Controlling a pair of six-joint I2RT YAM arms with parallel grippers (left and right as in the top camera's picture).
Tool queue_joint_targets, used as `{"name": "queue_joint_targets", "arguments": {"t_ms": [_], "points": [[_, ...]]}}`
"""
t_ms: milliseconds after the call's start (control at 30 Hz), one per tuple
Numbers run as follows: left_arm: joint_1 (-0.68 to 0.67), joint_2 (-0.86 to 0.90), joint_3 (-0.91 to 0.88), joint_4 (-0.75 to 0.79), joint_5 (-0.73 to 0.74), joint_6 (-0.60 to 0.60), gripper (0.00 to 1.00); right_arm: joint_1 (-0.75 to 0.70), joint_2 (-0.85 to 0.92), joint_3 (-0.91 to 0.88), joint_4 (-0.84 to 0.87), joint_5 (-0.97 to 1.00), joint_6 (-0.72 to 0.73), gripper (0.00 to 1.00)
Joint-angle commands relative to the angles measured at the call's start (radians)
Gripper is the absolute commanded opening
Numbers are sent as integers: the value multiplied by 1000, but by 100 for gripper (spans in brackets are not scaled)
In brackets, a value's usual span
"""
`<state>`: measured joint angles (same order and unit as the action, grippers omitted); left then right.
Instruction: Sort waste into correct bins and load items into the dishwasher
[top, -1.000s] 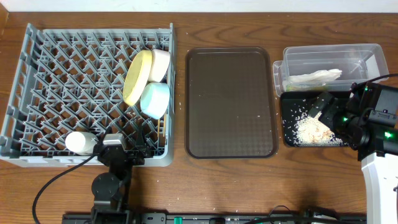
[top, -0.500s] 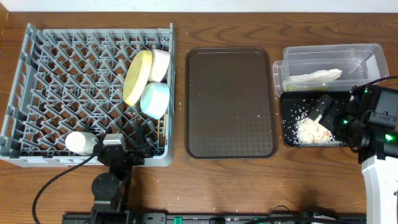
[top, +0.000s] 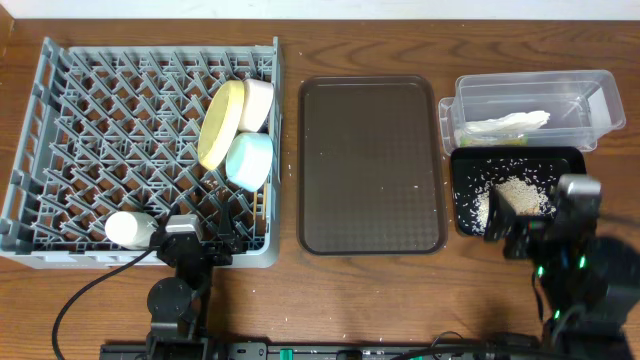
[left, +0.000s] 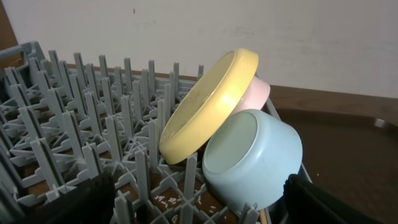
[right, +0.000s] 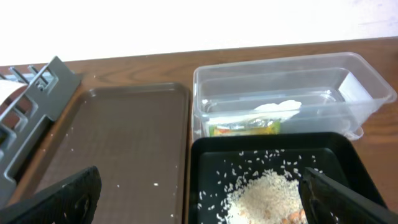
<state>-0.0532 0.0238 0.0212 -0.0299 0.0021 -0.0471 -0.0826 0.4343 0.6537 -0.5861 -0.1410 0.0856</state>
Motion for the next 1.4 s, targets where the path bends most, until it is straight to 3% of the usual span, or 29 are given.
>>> {"name": "queue_joint_targets", "arguments": {"t_ms": [0, 167, 333, 500, 700, 1367], "points": [[5, 1, -17, -43, -10, 13, 88, 7, -144, -114, 50, 31, -43, 99], [5, 1, -17, -43, -10, 13, 88, 7, -303, -322, 234, 35, -39, 99], [5, 1, -17, -43, -10, 13, 88, 7, -433, -457, 307, 28, -20, 99], [5, 1, -17, -43, -10, 13, 88, 10, -430, -507, 347, 28, -19, 99], [5, 1, -17, -43, -10, 13, 88, 10, -430, -652, 524, 29, -19, 99], [5, 1, -17, -43, -10, 13, 88, 10, -428, -648, 523, 32, -20, 99]]}}
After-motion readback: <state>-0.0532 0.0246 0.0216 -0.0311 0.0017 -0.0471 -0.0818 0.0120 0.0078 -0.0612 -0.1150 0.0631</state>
